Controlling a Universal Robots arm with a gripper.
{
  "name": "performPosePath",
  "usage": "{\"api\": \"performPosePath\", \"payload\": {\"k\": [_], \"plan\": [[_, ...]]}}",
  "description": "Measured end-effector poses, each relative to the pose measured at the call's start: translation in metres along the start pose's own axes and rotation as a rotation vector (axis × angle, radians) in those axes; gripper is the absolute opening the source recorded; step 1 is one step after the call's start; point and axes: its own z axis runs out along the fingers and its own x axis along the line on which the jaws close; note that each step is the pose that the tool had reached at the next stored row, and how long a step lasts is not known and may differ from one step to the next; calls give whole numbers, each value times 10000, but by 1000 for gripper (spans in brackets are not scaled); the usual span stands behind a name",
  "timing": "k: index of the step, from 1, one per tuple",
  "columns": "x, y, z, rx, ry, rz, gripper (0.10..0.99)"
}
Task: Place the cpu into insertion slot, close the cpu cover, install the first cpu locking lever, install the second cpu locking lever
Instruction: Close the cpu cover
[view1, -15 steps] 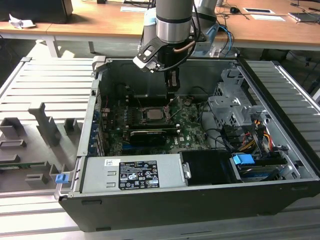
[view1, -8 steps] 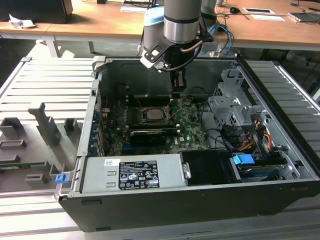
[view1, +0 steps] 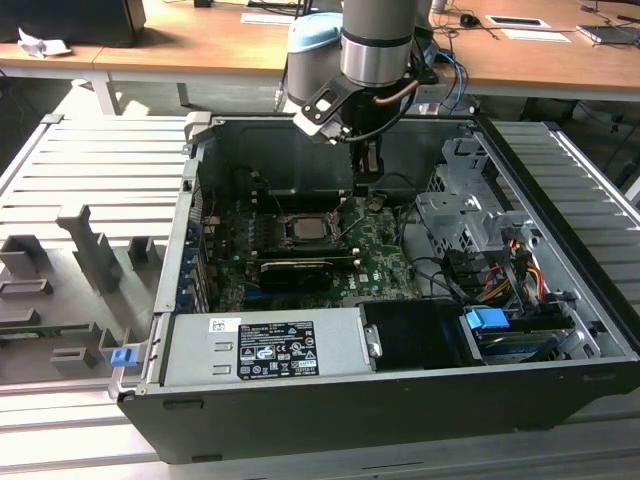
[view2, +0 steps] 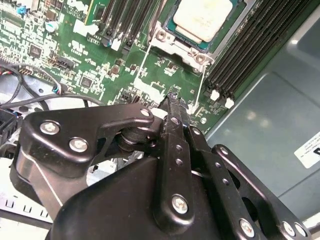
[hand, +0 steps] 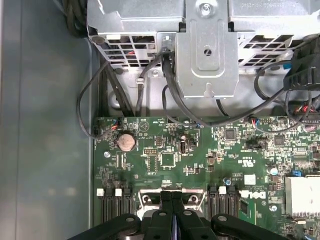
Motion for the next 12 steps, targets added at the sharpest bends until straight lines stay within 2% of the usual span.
{"api": "performPosePath", "payload": {"k": [12], "plan": [[21, 152, 9, 79, -8, 1, 106]]}}
